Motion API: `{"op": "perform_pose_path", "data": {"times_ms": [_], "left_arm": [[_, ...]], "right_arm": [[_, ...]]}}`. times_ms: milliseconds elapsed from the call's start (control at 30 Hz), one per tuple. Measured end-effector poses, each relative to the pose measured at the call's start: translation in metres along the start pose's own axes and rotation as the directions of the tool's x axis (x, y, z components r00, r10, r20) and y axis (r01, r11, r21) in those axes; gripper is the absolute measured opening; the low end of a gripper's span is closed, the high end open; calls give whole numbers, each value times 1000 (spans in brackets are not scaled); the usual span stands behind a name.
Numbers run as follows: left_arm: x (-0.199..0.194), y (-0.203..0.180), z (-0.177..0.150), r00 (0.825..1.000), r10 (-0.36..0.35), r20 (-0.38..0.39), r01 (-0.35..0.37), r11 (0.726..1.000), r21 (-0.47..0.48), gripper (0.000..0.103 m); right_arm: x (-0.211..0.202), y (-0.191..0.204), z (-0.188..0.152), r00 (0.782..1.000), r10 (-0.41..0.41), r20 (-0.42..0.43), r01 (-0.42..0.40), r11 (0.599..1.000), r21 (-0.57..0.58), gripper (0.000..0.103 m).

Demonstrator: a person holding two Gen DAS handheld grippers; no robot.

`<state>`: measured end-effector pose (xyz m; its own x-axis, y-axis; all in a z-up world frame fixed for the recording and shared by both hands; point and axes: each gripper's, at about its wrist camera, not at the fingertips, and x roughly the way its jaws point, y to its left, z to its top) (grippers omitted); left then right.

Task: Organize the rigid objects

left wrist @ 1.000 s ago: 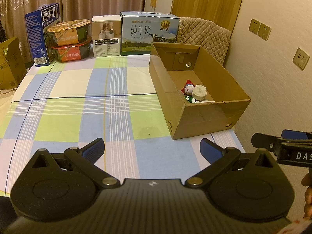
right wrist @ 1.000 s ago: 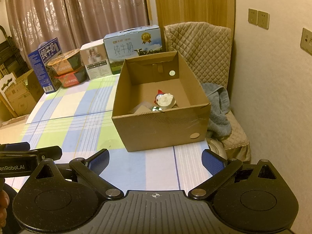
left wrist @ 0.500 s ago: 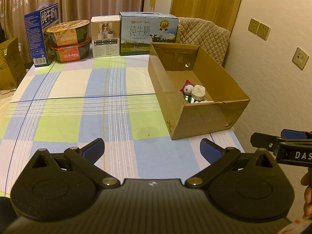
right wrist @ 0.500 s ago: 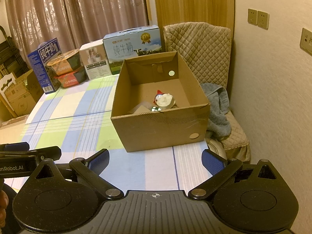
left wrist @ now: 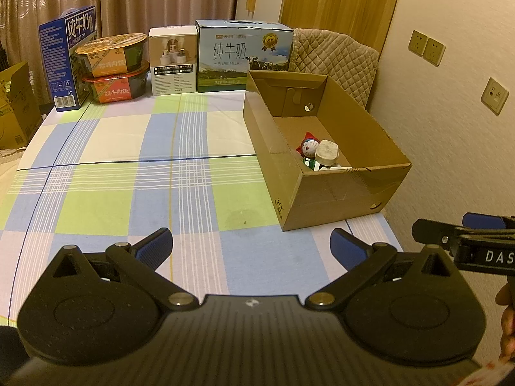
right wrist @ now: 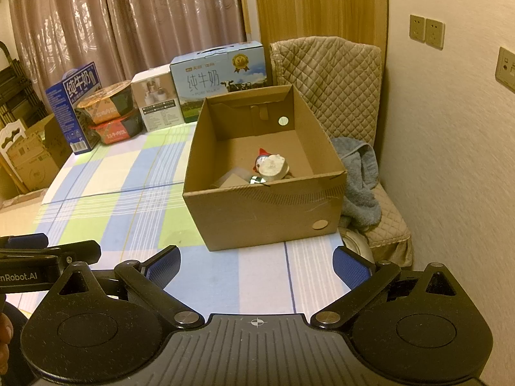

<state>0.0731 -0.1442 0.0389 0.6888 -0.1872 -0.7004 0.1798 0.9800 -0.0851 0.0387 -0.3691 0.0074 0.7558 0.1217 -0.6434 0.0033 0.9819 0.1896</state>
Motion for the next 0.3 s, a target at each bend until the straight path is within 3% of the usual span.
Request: {"op": "perform_pose_path", "data": {"times_ms": [300], "left_arm": [[-4,2,1,999,-28,22,28,1000,-6,102]], "right_arm": [[0,0,0,1000,-1,0,1,1000,-2,98]]}}
